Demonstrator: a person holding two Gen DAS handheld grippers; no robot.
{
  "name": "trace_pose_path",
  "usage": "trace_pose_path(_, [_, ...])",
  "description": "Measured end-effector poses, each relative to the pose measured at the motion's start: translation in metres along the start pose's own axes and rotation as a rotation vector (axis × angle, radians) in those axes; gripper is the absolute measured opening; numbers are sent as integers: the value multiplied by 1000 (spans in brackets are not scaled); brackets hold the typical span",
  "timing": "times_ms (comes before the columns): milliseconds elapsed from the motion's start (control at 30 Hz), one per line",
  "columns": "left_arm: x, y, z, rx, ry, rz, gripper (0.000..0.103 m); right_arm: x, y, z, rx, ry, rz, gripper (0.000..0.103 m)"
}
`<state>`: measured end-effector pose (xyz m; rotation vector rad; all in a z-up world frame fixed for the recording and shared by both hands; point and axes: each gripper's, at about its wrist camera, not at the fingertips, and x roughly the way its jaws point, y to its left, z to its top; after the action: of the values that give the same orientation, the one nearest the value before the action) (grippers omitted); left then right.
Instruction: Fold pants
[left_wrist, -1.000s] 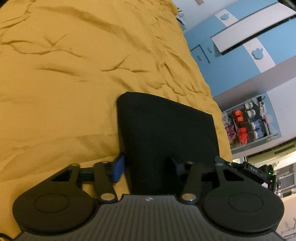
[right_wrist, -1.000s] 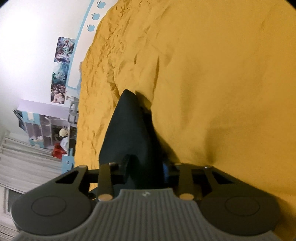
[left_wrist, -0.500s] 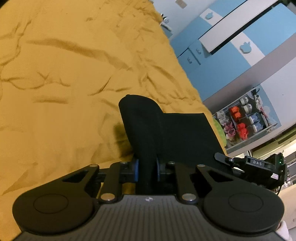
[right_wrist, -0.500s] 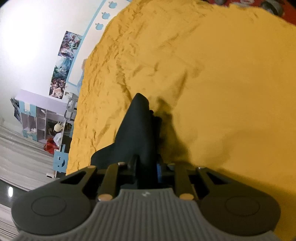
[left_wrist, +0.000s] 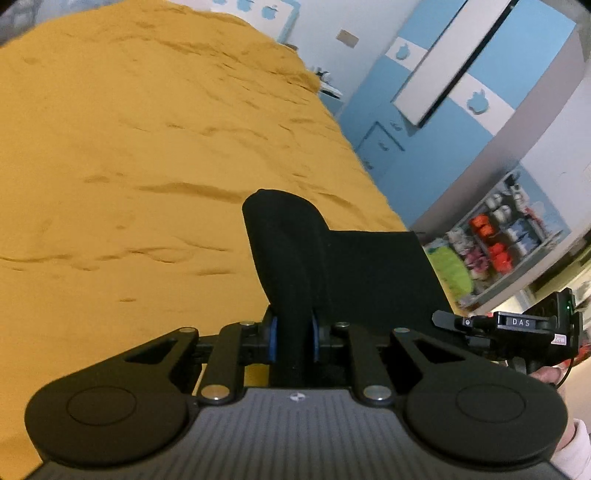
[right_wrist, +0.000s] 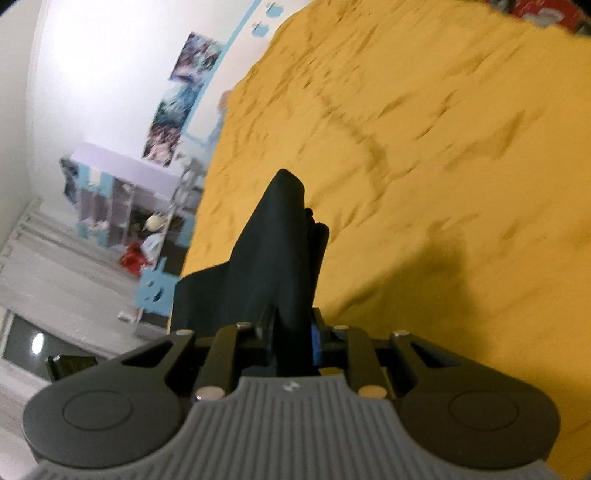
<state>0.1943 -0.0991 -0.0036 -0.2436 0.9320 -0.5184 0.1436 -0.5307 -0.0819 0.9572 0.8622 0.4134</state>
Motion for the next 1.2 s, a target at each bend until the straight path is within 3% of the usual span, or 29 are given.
trace_pose_path(100, [-29, 22, -1, 20, 26, 73, 18, 33, 17, -28, 0, 45, 45, 13])
trace_pose_path(200, [-34, 48, -10, 5, 47, 117, 18, 63, 26, -52, -3, 76, 60, 13])
trace_pose_path(367, [0, 97, -28, -74, 74, 105, 18, 103, 16, -74, 2, 117, -6, 13])
trace_pose_path(533, [34, 117, -41, -92, 111, 110, 19, 124, 3, -82, -2, 120, -81, 13])
trace_pose_path(633, [43, 132, -47, -138, 121, 111, 24, 134, -2, -81, -23, 120, -113, 14])
trace_pose_path(700, [43, 137, -51, -143, 124, 133, 36, 138, 0, -81, -42, 121, -143, 20])
trace_pose_path(800, [31, 131, -53, -82, 108, 202, 41, 136, 16, -77, -132, 94, -213, 31])
trace_pose_path(833, [23, 124, -52, -53, 95, 235, 41, 134, 26, -76, -178, 80, -247, 39])
trace_pose_path(933, [-8, 100, -50, 79, 24, 331, 44, 115, 60, -79, -350, 25, -332, 44])
trace_pose_path(1000, [-35, 72, -54, 174, -47, 403, 54, 102, 92, -89, -492, -32, -394, 54])
trace_pose_path(1067, [-57, 44, -61, 243, -113, 457, 64, 83, 121, -106, -620, -107, -450, 72])
trace_pose_path(1100, [-69, 31, -66, 263, -150, 485, 72, 73, 134, -116, -670, -141, -459, 75])
trace_pose_path(1200, [-95, -2, -82, 275, -248, 527, 82, 50, 163, -143, -737, -183, -438, 81])
